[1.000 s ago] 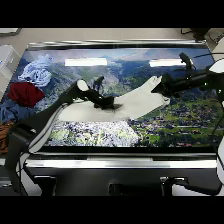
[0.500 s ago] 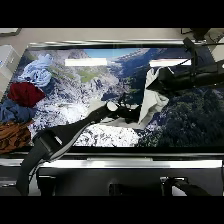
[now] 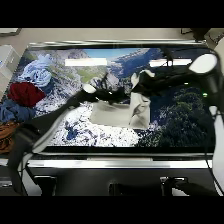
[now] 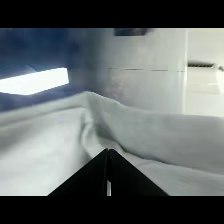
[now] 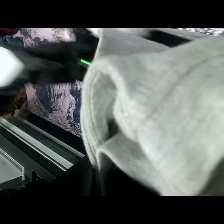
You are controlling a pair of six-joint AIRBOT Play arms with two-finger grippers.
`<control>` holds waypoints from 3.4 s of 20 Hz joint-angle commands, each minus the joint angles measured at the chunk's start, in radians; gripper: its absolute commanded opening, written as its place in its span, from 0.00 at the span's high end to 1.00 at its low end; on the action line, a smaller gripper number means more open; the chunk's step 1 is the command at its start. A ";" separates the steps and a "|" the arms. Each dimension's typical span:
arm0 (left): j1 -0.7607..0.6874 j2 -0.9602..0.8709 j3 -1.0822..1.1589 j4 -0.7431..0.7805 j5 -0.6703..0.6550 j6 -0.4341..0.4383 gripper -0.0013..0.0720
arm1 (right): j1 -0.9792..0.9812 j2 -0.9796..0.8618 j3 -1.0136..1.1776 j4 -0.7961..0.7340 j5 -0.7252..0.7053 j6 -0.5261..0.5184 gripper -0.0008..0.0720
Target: Fold the clothes and pants, and hang the long-sleeved shirts on hangers.
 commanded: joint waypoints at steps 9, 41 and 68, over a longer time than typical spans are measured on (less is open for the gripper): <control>0.546 0.626 0.001 0.280 -0.317 0.063 0.95 | 0.356 -0.543 0.001 0.587 -0.429 -0.112 0.03; 0.512 0.680 -0.010 0.428 -0.389 0.051 0.95 | -0.266 -0.366 -0.064 0.199 0.079 -0.334 0.93; 0.511 0.676 -0.010 0.428 -0.389 -0.055 0.95 | -1.308 -0.236 -0.051 -0.595 0.161 0.068 0.93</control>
